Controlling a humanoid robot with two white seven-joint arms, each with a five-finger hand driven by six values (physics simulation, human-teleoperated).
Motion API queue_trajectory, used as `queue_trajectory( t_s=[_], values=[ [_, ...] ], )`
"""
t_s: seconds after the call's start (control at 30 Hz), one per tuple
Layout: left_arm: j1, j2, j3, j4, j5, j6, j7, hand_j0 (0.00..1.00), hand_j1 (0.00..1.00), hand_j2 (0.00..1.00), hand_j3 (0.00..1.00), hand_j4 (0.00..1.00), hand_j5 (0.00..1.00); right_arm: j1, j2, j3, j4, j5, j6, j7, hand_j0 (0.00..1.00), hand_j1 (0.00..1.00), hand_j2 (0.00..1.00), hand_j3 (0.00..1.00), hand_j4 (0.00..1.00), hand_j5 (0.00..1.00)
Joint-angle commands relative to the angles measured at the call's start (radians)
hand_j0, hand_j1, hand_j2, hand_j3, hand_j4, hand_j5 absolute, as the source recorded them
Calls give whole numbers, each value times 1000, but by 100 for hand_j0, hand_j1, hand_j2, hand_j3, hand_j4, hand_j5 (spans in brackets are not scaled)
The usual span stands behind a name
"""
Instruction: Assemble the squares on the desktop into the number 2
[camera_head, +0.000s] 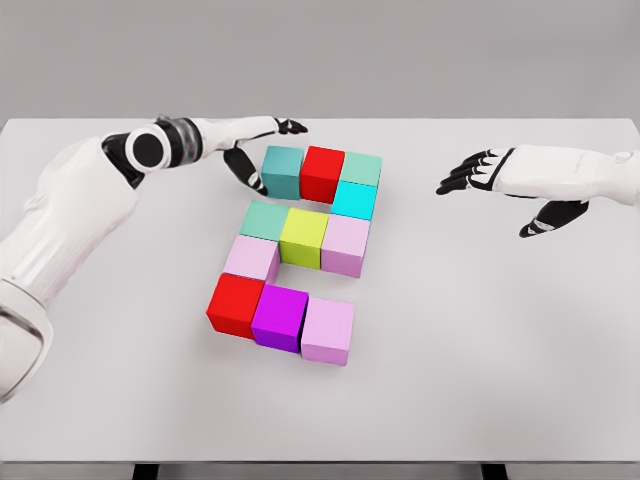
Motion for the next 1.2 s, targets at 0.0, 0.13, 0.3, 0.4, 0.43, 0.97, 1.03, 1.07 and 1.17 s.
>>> queue_trajectory(
  t_s=[0.0,0.13,0.3,0.4,0.43,0.97,1.03,1.07,1.17],
  values=[
    [0,-9,2,3,3,2,0,100,100,100,100,100,100,0,0,-2,0,-6,3,0,100,100,100,100,100,100],
    [-3,-18,2,17,2,4,2,100,100,100,100,100,100,0,0,-2,0,-6,3,0,100,100,100,100,100,100],
    [-3,-44,2,37,-36,44,60,100,100,100,100,100,100,0,0,-2,0,-6,3,0,100,100,100,100,100,100],
    [-3,-43,2,37,-39,42,60,100,100,100,100,100,100,0,0,-2,0,-6,3,0,100,100,100,100,100,100],
    [-3,-43,2,37,-38,42,60,100,100,100,100,100,100,0,0,-2,0,-6,3,0,100,100,100,100,100,100],
    [37,219,3,-37,132,-298,59,100,100,100,100,100,100,0,0,-2,1,-6,3,0,100,100,100,100,100,100],
    [71,278,3,-37,132,-399,59,100,100,100,100,100,100,0,0,-2,1,-6,3,0,100,100,100,100,100,100],
    [86,305,3,-37,134,-399,59,100,100,100,100,100,100,0,0,-2,1,-6,3,0,100,100,100,100,100,100],
    [94,316,5,-31,135,-399,59,100,100,100,100,100,100,0,0,-2,1,-6,3,0,100,100,100,100,100,100]
  ],
)
